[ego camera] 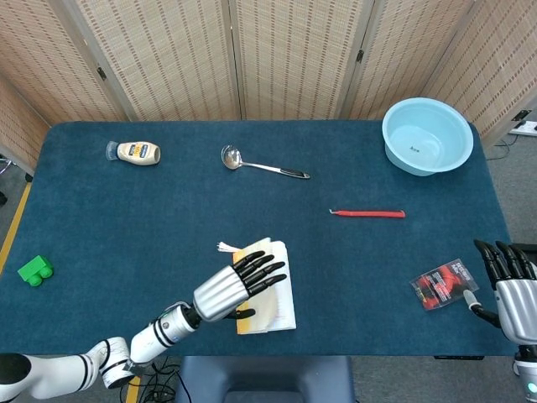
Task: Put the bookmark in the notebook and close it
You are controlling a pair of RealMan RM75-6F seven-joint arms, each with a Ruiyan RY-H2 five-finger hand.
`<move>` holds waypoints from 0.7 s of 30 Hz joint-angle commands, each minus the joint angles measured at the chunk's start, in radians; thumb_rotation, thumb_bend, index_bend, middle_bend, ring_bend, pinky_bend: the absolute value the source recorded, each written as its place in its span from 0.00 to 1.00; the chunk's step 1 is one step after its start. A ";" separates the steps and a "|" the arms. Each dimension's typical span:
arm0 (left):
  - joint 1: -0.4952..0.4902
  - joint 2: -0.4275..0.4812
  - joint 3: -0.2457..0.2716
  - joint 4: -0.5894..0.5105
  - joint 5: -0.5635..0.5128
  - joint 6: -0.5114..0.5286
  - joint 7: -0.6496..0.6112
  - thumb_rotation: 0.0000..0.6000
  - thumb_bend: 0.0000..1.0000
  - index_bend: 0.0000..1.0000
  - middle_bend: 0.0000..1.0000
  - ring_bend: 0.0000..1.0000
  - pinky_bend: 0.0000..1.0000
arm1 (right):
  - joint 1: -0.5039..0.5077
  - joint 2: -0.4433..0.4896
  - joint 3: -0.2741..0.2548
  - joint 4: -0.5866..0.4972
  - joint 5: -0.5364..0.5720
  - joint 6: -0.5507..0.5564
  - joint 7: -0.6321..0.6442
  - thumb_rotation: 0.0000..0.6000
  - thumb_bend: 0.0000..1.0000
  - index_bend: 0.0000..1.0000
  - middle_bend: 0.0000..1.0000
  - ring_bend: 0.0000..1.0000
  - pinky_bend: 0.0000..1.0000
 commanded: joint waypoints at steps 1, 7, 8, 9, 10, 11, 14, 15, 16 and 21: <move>-0.035 -0.039 -0.023 0.004 -0.043 -0.064 0.033 1.00 0.17 0.10 0.06 0.06 0.14 | -0.003 -0.001 0.000 0.005 0.003 0.003 0.007 1.00 0.21 0.08 0.14 0.08 0.11; -0.041 -0.048 -0.038 0.002 -0.095 -0.094 0.062 1.00 0.17 0.10 0.06 0.06 0.14 | -0.006 0.002 0.001 0.011 0.005 0.003 0.016 1.00 0.21 0.08 0.14 0.08 0.11; -0.035 -0.040 -0.043 -0.008 -0.105 -0.088 0.064 1.00 0.17 0.10 0.06 0.06 0.14 | -0.005 0.003 0.002 0.012 0.005 0.002 0.016 1.00 0.21 0.08 0.14 0.08 0.11; -0.027 -0.029 -0.048 -0.021 -0.118 -0.080 0.067 1.00 0.17 0.10 0.06 0.06 0.14 | -0.005 0.004 0.002 0.012 0.004 0.001 0.017 1.00 0.21 0.08 0.14 0.08 0.11; -0.013 -0.012 -0.056 -0.042 -0.138 -0.068 0.074 1.00 0.17 0.10 0.06 0.06 0.14 | -0.003 0.006 0.002 0.011 0.004 -0.002 0.016 1.00 0.21 0.08 0.14 0.08 0.11; 0.000 0.004 -0.062 -0.060 -0.155 -0.060 0.081 1.00 0.17 0.10 0.06 0.06 0.14 | -0.002 0.008 0.002 0.011 0.004 -0.005 0.016 1.00 0.21 0.08 0.14 0.08 0.11; 0.048 0.076 -0.076 -0.138 -0.225 -0.042 0.115 1.00 0.17 0.11 0.06 0.06 0.14 | 0.006 0.014 0.002 0.011 0.004 -0.021 0.010 1.00 0.21 0.08 0.14 0.08 0.11; 0.070 0.110 -0.079 -0.174 -0.258 -0.039 0.127 1.00 0.17 0.11 0.06 0.06 0.14 | 0.010 0.016 0.001 0.011 0.003 -0.028 0.009 1.00 0.21 0.08 0.14 0.08 0.11; 0.086 0.136 -0.081 -0.200 -0.283 -0.037 0.134 1.00 0.17 0.12 0.06 0.06 0.14 | 0.013 0.018 0.001 0.011 0.002 -0.034 0.010 1.00 0.21 0.08 0.14 0.08 0.11; 0.178 0.273 -0.077 -0.301 -0.413 -0.020 0.140 1.00 0.17 0.13 0.06 0.06 0.14 | 0.030 0.026 0.001 0.018 -0.003 -0.058 0.027 1.00 0.24 0.08 0.14 0.08 0.11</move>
